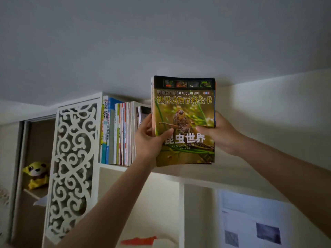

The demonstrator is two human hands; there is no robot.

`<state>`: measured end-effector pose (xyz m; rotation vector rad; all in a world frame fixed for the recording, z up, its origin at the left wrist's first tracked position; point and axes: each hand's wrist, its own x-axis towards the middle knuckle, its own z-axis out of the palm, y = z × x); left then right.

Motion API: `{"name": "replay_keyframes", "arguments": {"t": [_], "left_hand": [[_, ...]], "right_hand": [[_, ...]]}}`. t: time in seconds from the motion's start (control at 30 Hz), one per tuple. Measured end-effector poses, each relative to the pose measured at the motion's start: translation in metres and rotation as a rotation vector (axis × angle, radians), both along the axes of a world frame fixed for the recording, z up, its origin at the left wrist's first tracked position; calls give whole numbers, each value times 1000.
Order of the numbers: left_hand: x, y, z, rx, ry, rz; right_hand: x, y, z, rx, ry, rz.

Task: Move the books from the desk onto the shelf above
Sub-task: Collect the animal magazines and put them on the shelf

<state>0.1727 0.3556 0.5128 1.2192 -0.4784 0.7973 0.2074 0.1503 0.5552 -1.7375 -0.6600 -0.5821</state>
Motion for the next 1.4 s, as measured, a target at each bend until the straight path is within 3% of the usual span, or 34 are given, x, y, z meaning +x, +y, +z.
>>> {"name": "replay_keyframes", "arguments": {"t": [0.33, 0.47, 0.6, 0.97, 1.13, 1.3, 1.33, 1.4], "left_hand": [[73, 4, -26, 4, 71, 137], [70, 26, -36, 141, 106, -127], [63, 58, -52, 339, 11, -270], [91, 71, -52, 627, -104, 467], [98, 75, -53, 644, -107, 536], [95, 75, -57, 677, -61, 604], [94, 76, -58, 719, -72, 608], [93, 81, -62, 796, -127, 582]], "right_hand": [[74, 13, -24, 57, 237, 130], [95, 1, -29, -65, 394, 313], [105, -3, -29, -152, 424, 266], [156, 35, -26, -192, 452, 308], [157, 43, -26, -238, 346, 157], [121, 63, -9, -664, -53, -484], [113, 70, -8, -695, -67, -479], [96, 82, -9, -638, 64, -243]]}}
